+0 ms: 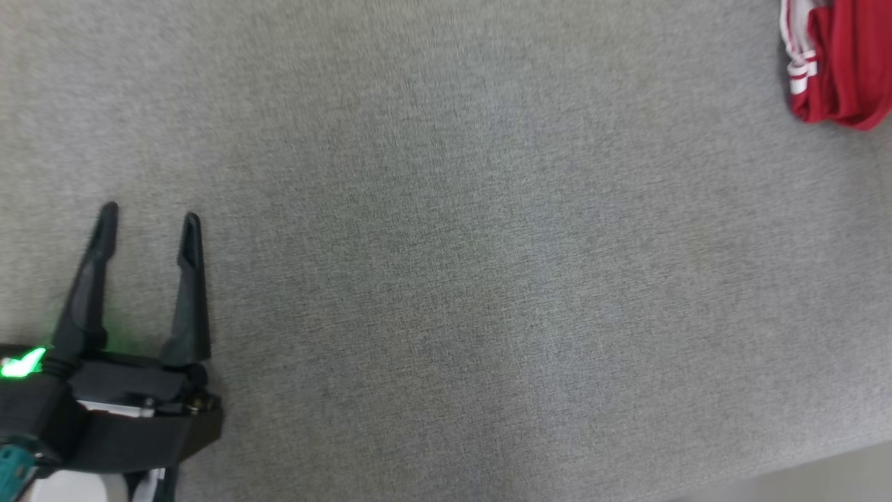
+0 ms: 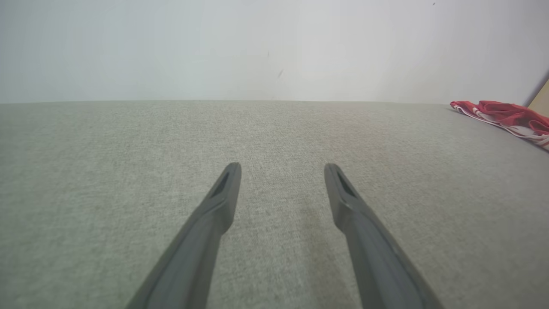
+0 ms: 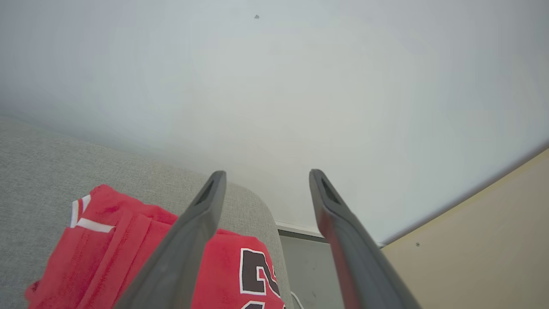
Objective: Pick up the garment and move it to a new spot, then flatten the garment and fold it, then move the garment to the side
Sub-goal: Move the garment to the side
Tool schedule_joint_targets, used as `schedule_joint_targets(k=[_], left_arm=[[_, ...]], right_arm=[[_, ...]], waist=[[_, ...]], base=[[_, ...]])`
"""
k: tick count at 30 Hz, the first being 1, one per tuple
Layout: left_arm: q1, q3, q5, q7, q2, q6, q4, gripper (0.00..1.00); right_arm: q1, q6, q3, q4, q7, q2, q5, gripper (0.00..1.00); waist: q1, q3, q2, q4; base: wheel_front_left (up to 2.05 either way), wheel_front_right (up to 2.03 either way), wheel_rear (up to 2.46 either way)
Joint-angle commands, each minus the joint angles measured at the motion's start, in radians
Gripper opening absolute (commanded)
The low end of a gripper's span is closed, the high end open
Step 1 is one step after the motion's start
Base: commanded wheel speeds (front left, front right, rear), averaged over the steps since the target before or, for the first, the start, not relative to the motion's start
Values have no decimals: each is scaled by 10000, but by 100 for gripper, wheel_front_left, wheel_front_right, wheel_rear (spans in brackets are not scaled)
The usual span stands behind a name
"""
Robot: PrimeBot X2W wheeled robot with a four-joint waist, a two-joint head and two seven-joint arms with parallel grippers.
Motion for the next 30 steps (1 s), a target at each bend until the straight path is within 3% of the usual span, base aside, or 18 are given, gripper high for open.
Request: schedule_joint_targets(k=[1,12,21,30], left_arm=[[293,13,4,59,-80,49,229,100],[1284,722,-92,33,-709,117,685,100],[1921,883,-138,33,-987,66,1392,100],[2197,1081,-199,34,-1095,43,1924,100]], right_arm=[[264,-28,-5,-54,-173,147,12,100],[3009,-28,-416,-1133,-1443,2128,-7,100],[6151,-28,-1301,-2664,-1574,3499,-111,100],[8689,-28,-1959,-4134,-1525,4620,-40,100]], waist=[[0,-539,-1,177],[0,-2879,-1,718],[0,-4332,-1,1332],[0,-5073,-1,1575]], base=[[0,0,0],[0,0,0],[0,0,0],[0,0,0]])
